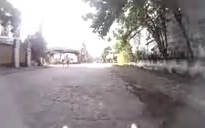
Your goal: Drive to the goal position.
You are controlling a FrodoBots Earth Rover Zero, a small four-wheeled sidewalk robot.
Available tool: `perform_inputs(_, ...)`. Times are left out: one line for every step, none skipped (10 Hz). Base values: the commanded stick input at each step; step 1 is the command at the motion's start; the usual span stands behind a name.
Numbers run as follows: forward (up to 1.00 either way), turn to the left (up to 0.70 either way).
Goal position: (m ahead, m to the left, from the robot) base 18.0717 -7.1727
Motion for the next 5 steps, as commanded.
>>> perform_inputs(1.0,0.0)
perform_inputs(1.0,0.0)
perform_inputs(1.0,0.0)
perform_inputs(1.0,0.0)
perform_inputs(1.0,0.0)
